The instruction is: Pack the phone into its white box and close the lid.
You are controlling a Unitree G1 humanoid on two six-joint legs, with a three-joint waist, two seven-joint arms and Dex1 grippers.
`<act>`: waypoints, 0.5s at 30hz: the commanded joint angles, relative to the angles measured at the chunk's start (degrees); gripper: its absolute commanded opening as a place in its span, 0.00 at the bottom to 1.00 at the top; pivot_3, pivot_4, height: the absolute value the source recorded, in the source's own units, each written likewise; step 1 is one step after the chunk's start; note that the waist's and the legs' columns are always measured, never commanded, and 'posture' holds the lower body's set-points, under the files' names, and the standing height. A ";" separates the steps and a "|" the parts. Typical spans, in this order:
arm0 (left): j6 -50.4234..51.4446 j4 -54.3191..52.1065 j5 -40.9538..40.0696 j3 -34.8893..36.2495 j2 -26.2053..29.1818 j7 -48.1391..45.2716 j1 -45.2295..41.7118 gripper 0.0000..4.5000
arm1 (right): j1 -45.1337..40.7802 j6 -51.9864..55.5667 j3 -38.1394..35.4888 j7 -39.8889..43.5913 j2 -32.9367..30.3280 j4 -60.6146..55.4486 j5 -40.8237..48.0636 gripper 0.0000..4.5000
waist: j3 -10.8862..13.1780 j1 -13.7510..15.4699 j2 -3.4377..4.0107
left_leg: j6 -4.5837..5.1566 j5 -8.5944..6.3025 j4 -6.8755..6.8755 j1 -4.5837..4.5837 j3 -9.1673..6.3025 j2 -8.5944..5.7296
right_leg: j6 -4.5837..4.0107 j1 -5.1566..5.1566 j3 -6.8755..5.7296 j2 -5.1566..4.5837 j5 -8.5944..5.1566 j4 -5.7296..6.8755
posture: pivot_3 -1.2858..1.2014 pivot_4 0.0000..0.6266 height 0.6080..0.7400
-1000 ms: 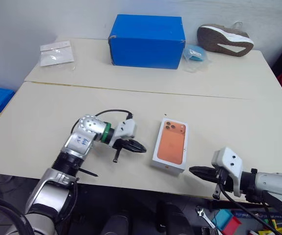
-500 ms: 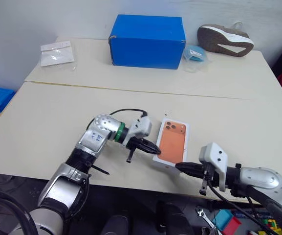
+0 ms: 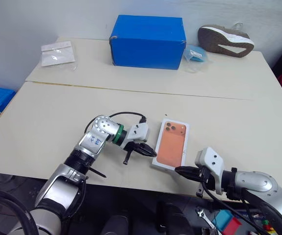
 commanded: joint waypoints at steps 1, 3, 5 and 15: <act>4.33 -0.90 -1.31 2.07 0.40 1.32 0.11 0.00 | 0.40 -2.91 -3.50 0.47 1.22 -0.71 0.79 0.01 | 0.00 -0.01 0.00 | 0.00 0.00 0.00 0.00 0.00 0.00 | 0.00 0.00 0.00 0.00 0.00 0.00 | 0.52 0.24 1.00; 8.38 -2.71 -3.96 4.79 1.76 0.89 0.06 0.00 | 0.88 -4.40 -7.34 1.33 1.45 -1.32 2.10 0.01 | 0.00 -0.12 0.00 | 0.00 0.00 0.00 -0.01 0.00 0.00 | 0.00 -0.02 0.00 0.01 0.00 0.02 | 0.52 0.24 1.00; 10.90 -5.23 -6.75 7.80 3.83 0.14 0.75 0.09 | 1.38 -4.38 -11.74 3.16 0.44 -1.05 4.28 0.00 | 0.00 -0.35 0.00 | 0.00 0.00 0.00 0.00 0.01 0.01 | 0.00 -0.04 0.03 0.02 0.00 0.04 | 0.52 0.24 1.00; 28.16 -21.64 -20.67 22.17 21.72 -2.93 9.56 0.76 | 3.81 -4.13 -33.81 26.35 -12.66 10.49 13.76 0.68 | 0.02 -0.27 0.02 | 0.04 -0.04 -0.01 0.01 0.02 0.06 | 0.00 -0.01 0.10 0.01 0.00 0.00 | 0.52 0.24 1.00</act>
